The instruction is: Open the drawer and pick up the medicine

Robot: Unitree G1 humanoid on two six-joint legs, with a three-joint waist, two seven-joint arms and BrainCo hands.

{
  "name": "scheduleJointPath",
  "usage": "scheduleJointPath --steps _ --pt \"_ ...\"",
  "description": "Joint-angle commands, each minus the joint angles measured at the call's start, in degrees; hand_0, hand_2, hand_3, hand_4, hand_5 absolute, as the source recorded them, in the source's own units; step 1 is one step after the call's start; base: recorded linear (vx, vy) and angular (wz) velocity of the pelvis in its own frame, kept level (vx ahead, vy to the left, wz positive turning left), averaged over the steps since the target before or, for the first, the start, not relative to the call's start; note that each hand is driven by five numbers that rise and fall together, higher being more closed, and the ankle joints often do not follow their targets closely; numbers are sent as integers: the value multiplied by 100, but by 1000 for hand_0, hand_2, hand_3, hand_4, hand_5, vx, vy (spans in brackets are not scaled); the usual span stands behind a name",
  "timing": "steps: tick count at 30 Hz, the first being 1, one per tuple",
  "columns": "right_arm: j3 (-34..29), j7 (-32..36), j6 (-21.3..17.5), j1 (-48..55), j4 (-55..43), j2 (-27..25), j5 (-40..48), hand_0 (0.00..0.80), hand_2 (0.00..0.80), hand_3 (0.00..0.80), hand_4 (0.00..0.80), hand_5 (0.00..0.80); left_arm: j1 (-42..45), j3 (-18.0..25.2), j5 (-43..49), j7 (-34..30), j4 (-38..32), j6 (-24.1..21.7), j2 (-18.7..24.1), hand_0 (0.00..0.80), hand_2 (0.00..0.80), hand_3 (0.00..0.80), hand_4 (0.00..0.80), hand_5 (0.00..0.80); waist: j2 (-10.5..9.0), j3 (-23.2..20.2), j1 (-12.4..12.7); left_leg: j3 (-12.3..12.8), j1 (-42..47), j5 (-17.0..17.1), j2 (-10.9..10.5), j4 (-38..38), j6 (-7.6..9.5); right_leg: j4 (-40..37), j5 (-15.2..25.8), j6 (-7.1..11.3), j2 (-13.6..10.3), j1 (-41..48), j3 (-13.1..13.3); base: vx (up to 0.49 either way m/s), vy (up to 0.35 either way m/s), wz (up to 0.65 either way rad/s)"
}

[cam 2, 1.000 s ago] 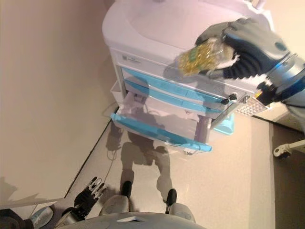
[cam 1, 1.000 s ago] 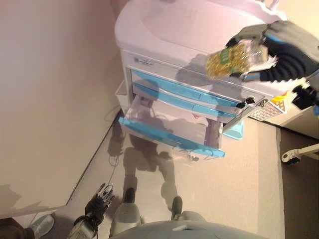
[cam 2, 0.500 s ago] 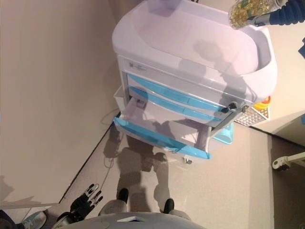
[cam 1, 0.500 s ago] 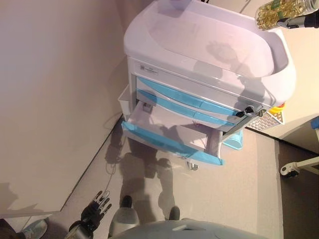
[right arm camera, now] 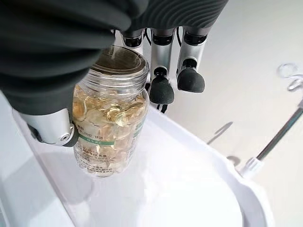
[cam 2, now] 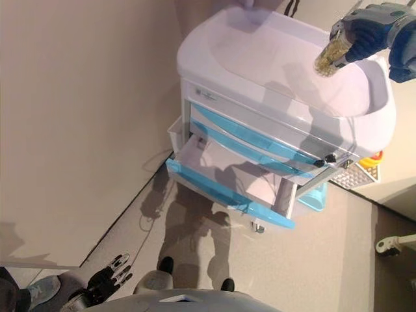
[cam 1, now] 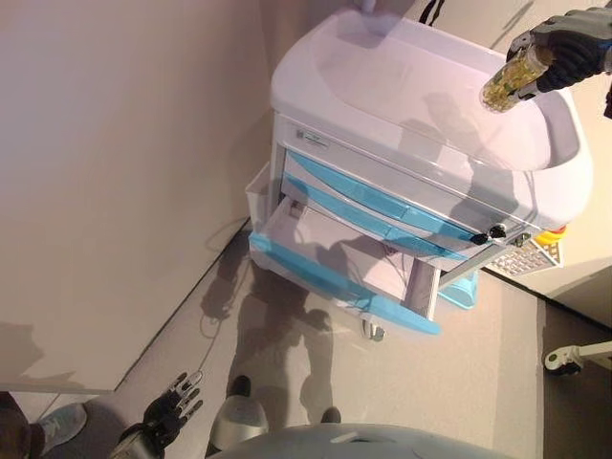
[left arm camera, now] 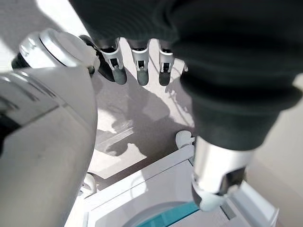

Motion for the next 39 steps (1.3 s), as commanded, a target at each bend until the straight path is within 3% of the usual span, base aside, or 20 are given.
scheduleJointPath --steps 1,8,18,34,35,36,39 --pt "432 122 -5 -813 407 -35 -236 800 800 800 800 800 210 3 92 22 -307 52 324 0 0 0 0 0 -65 -156 231 -309 -134 -590 -86 197 115 431 -70 228 22 -237 -254 43 -8 5" --pt "528 267 -122 -489 981 326 -529 800 800 800 800 800 237 54 112 109 -350 140 358 0 0 0 0 0 -43 -121 441 -442 -143 -560 -89 188 105 433 -111 201 39 -166 -362 52 -15 8" --pt "78 143 -268 291 1768 521 -691 800 800 800 800 800 283 194 254 36 -280 155 510 0 0 0 0 0 -1 26 683 -654 -235 -521 -102 204 114 432 -122 196 83 -156 -449 22 -42 9" --pt "-670 -206 140 1104 2395 724 -785 800 800 800 800 800 277 208 349 -160 -205 52 663 0 0 0 0 0 163 211 783 -851 -361 -469 -150 198 149 455 -140 195 162 -243 -415 3 -36 4" --pt "-720 -246 149 1152 2406 717 -779 709 709 709 709 709 284 212 358 -161 -211 58 665 0 0 0 0 0 166 197 777 -850 -351 -470 -152 192 153 454 -140 197 164 -240 -407 46 -12 1" --pt "-792 -294 162 1211 2414 708 -771 0 0 0 0 0 294 207 349 -152 -216 64 664 0 0 0 0 0 170 176 767 -848 -344 -475 -155 197 154 455 -143 200 164 -236 -397 55 -5 0" --pt "-914 -216 197 1305 2410 715 -860 0 0 0 0 0 307 186 350 -164 -201 59 659 0 0 0 0 0 188 131 747 -842 -316 -486 -164 196 162 460 -156 201 170 -226 -368 44 2 0"
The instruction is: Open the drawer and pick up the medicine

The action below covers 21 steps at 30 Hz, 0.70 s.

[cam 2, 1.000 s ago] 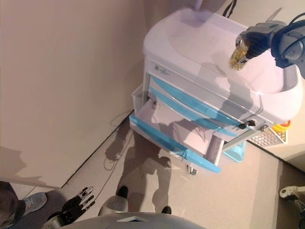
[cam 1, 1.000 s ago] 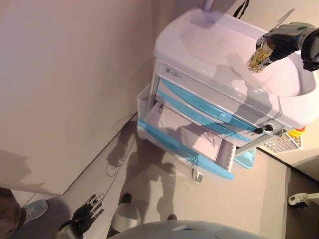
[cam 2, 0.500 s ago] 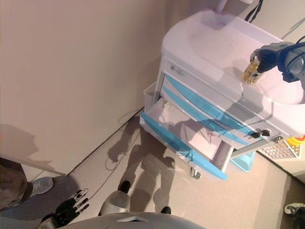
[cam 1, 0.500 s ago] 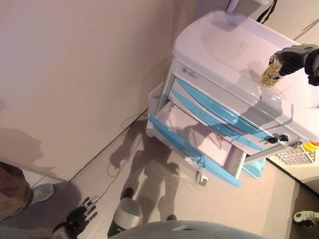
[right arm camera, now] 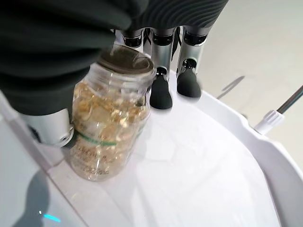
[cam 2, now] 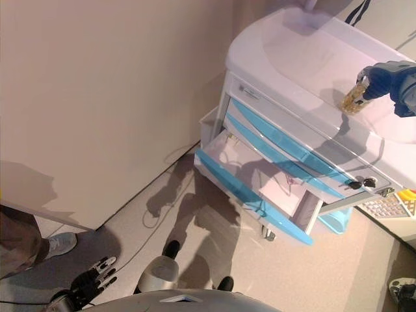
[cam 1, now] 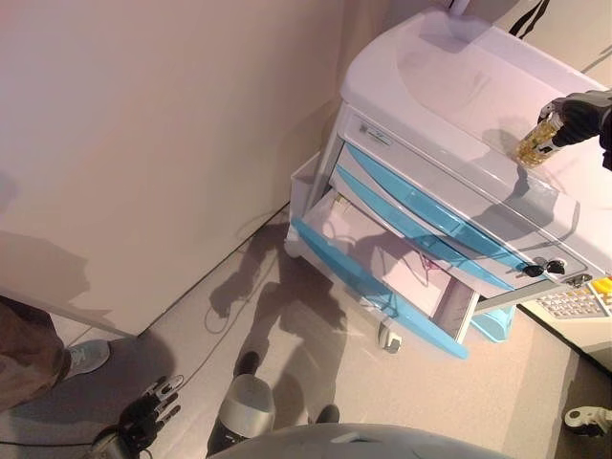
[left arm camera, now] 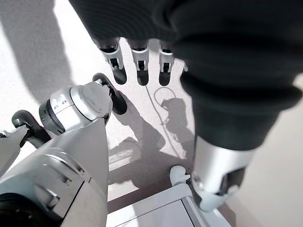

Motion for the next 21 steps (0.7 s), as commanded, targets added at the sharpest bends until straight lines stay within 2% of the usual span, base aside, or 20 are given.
scheduleJointPath --steps 1,11,21 --pt "261 -128 183 -106 218 -43 -73 0 0 0 0 0 195 -28 140 -119 -105 -111 208 0 0 0 0 0 165 -247 70 -396 -148 -600 -114 183 221 486 -152 201 165 -296 62 42 2 0" --pt "258 -121 84 -200 -120 -304 -56 0 0 0 0 0 343 -3 156 -175 -118 -82 167 0 0 0 0 0 190 -387 -35 -321 -18 -628 -119 144 224 447 -156 217 179 -225 158 17 5 -1" --pt "765 -223 109 -950 -654 -649 -5 0 0 0 0 0 413 -18 156 -170 -162 -25 98 0 0 0 0 0 168 -526 -197 -156 144 -633 -93 61 209 412 -127 252 154 -157 220 -3 28 -4"
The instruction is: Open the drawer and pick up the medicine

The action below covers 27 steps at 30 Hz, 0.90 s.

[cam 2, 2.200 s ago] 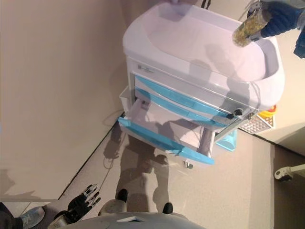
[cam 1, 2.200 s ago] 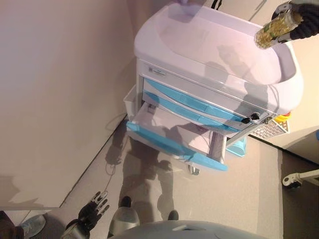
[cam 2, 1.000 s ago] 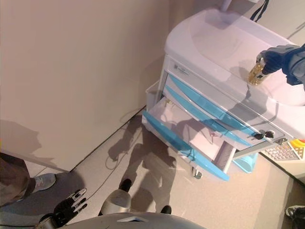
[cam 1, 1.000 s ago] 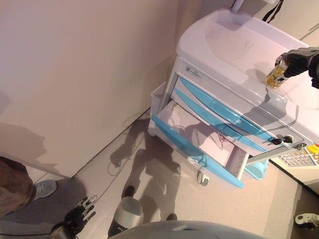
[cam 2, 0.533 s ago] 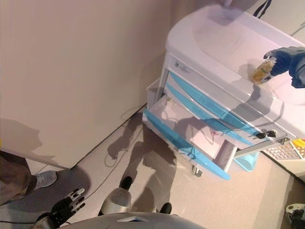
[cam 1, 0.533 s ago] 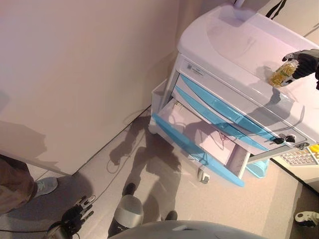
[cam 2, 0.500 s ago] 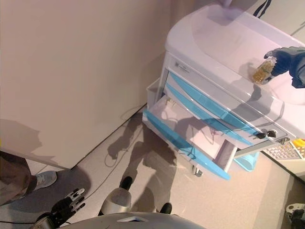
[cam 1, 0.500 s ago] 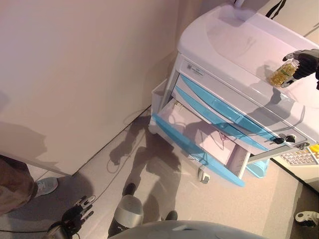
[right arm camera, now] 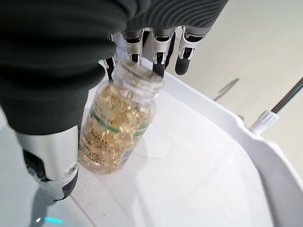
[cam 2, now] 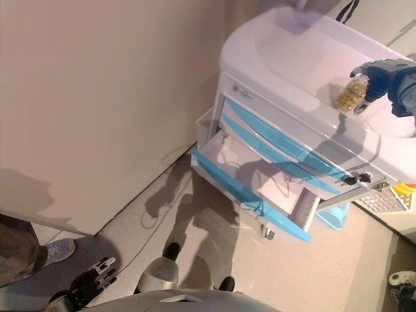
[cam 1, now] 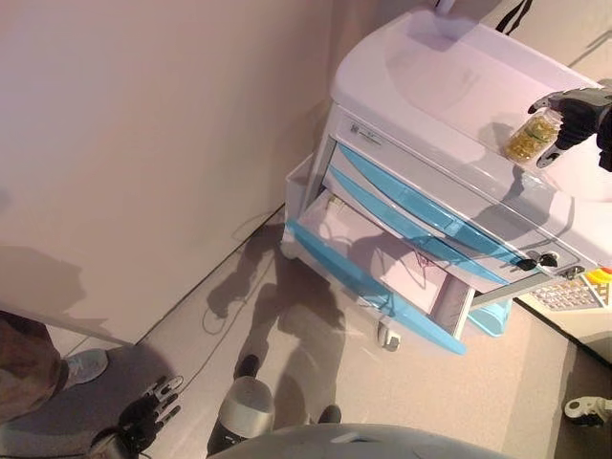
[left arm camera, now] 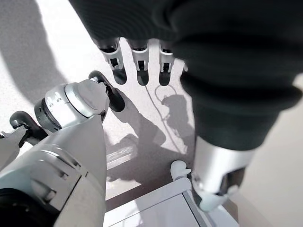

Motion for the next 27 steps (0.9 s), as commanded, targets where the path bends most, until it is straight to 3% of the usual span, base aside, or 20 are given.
scheduleJointPath --steps 1,15,21,24,27 --pt "729 -193 165 -912 -219 -629 23 0 0 0 0 0 401 -36 144 -106 -175 -30 94 0 0 0 0 0 136 -543 -31 -242 -7 -652 -68 69 151 385 -129 256 178 -235 64 -5 33 -4" --pt "2199 -853 502 -3122 -665 -1144 362 0 0 0 0 0 397 -123 -35 -56 -62 -102 -4 0 0 0 0 0 56 -740 -355 26 49 -673 -54 48 151 347 -62 288 138 -293 188 -26 31 -9" --pt "2823 -515 562 -3928 -995 -1333 669 0 0 0 0 0 385 -115 306 -217 -53 -235 -62 0 0 0 0 0 66 -818 -527 200 29 -705 -50 93 142 353 -51 296 99 -354 251 -39 31 -6" --pt "2692 -373 492 -3887 -1477 -1495 1038 0 0 0 0 0 360 -171 507 -267 -133 -337 -104 0 0 0 0 0 144 -820 -648 303 38 -731 -51 124 152 384 -49 300 76 -395 312 -53 41 -10" --pt "1884 -223 557 -3108 -2208 -1730 1246 0 0 0 0 0 305 -248 793 -298 -182 -483 -207 0 0 0 0 0 261 -819 -798 401 71 -749 -45 125 164 426 -63 300 56 -429 388 -47 31 -16"
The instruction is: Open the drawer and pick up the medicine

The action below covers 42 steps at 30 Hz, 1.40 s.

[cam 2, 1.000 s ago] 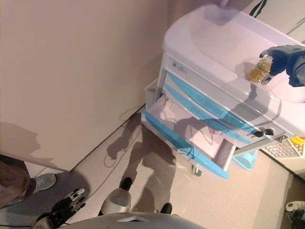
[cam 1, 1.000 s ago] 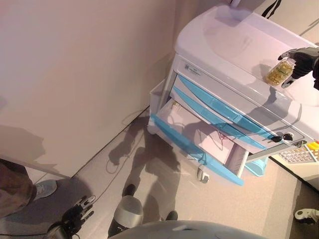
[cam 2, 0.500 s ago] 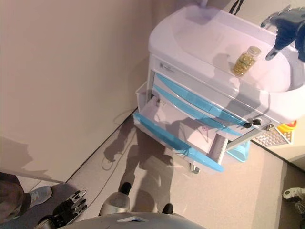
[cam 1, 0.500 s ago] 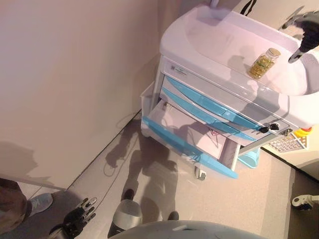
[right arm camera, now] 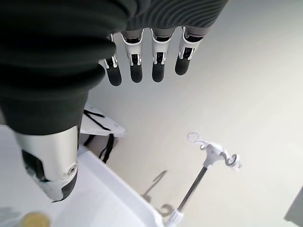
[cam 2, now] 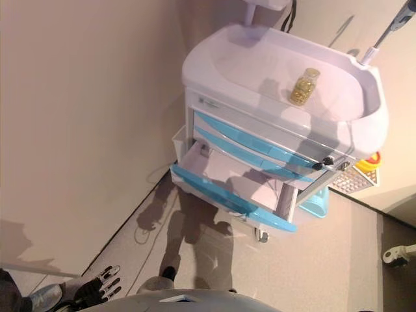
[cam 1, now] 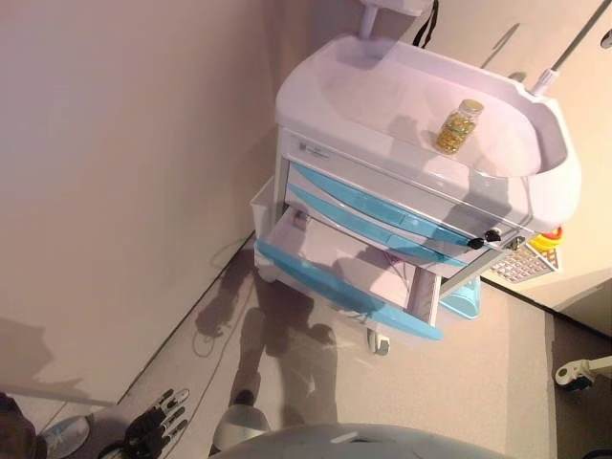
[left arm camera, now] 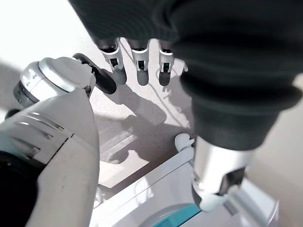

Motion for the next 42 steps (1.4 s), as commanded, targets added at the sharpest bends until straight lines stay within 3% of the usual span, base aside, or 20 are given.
scheduleJointPath --steps 1,6,7,10,11,13,17,21,28,33,37,42 --pt "-664 62 214 442 -672 -489 308 0 0 0 0 0 -41 -262 581 -109 -241 -389 -38 0 0 0 0 0 173 -107 -117 -76 -127 -755 -115 357 155 437 -80 293 34 -277 -49 -56 26 -18" --pt "-3743 -57 131 3765 -1675 -701 460 0 0 0 0 0 -50 -398 1259 60 -340 -837 -190 0 0 0 0 0 369 -131 -553 125 -90 -805 -65 394 153 492 -99 307 28 -366 144 -60 10 -20" --pt "-4599 -13 131 4724 -1907 -600 607 0 0 0 0 0 -86 -402 1404 100 -335 -952 -234 0 0 0 0 0 440 -136 -735 185 -73 -815 -49 403 152 514 -107 304 30 -388 203 -51 -5 -26" --pt "-7136 64 57 7496 -2350 -99 696 0 0 0 0 0 -247 -520 1856 211 -350 -1117 -51 0 0 0 0 0 338 -115 -911 293 -43 -850 -14 436 142 560 -124 306 31 -424 286 -59 -12 -11" --pt "-7759 222 19 8220 -2508 143 794 0 0 0 0 0 -351 -669 2206 260 -326 -1267 41 0 0 0 0 0 326 -97 -953 341 -34 -861 -3 453 134 573 -123 307 34 -445 334 -67 -18 -10" --pt "-8424 446 56 9117 -2769 549 1147 0 0 0 0 0 -537 -927 2639 351 -308 -1448 160 0 0 0 0 0 348 -67 -1011 430 -2 -855 31 448 115 586 -114 307 34 -469 393 -56 -14 -23" --pt "-8712 1004 56 9970 -3033 1301 1465 0 0 0 0 0 -806 -1271 3215 476 -452 -1483 291 0 0 0 0 0 452 -6 -1193 588 54 -858 90 434 83 616 -108 317 30 -515 490 -43 -10 -32" --pt "-8607 1289 307 10333 -3162 1915 1945 0 0 0 0 0 -1094 -1501 3630 569 -356 -1566 379 0 0 0 0 0 542 101 -1394 755 54 -877 135 494 63 695 -113 325 39 -628 587 -65 -10 -13" --pt "-8423 1849 502 10807 -2888 2900 3500 0 0 0 0 0 -1431 -1760 4275 719 -134 -1673 345 0 0 0 0 0 630 264 -1721 1004 32 -931 181 628 40 799 -106 366 43 -801 722 -52 -9 -13" --pt "-7971 1960 386 11112 -2506 3434 3713 0 0 0 0 0 -1667 -1879 4455 857 -58 -1697 360 0 0 0 0 0 669 381 -1888 1121 -2 -937 193 716 49 821 -58 404 41 -908 807 -39 -13 -13" --pt "-7527 2085 554 11092 -2207 3684 3999 0 0 0 0 0 -1940 -2039 4610 842 5 -1653 453 0 0 0 0 0 699 474 -1994 1199 -53 -937 197 782 55 829 -22 415 54 -992 890 -48 -7 -12" --pt "-6614 3139 800 11008 -1992 3808 4480 0 0 0 0 0 -2524 -2290 4609 841 358 -1606 887 0 0 0 0 0 745 757 -2215 1396 -197 -916 196 912 44 889 50 447 36 -1245 1040 -82 39 -27"
